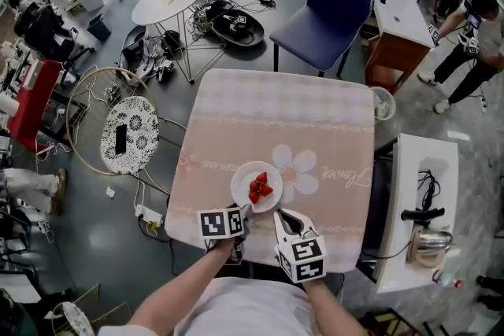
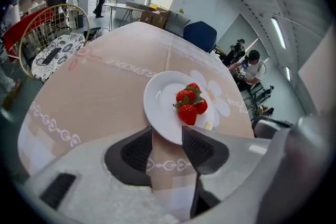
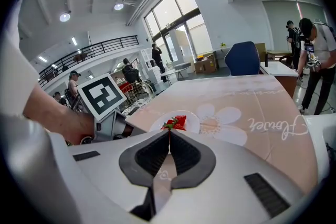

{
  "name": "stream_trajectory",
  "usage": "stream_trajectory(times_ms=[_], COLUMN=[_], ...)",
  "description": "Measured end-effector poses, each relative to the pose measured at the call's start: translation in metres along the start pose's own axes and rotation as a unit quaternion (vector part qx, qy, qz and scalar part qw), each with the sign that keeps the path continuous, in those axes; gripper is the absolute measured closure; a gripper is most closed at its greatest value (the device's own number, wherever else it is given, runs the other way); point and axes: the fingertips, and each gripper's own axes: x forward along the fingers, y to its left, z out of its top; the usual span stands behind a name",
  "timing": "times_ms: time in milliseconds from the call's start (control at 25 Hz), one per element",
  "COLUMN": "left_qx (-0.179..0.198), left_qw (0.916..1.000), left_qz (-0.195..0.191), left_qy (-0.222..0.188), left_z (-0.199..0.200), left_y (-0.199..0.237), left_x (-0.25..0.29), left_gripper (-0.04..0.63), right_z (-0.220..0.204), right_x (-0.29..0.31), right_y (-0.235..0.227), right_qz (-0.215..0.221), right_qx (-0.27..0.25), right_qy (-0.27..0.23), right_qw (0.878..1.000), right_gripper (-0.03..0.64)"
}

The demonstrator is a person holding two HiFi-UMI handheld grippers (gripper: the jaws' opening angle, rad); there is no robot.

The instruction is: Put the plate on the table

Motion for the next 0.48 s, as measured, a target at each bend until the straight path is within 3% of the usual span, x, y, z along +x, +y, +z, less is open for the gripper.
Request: stream_trajectory(times_ms=[240,480], left_qx=[0.022,0.064], left_qw=[0.9996,0.9962], left_qz=[-0.006,-0.047], left_qy=[-0.013,-0.035], left_z=[0.003,0.011], left_y=[-0.003,-0.02], left_x=[-0.011,-0.03], left_gripper=[0.425,0.426], right_z=[0.004,0.016], right_x=[-0.002,-0.006], right_y=[0.0,0.006], right_qz=[-0.001,-0.018], right_qx=[0.006,0.012], right_qy=[-0.005,-0.02], right_qw=[1.0,1.0], right_gripper=[0.612,0.613])
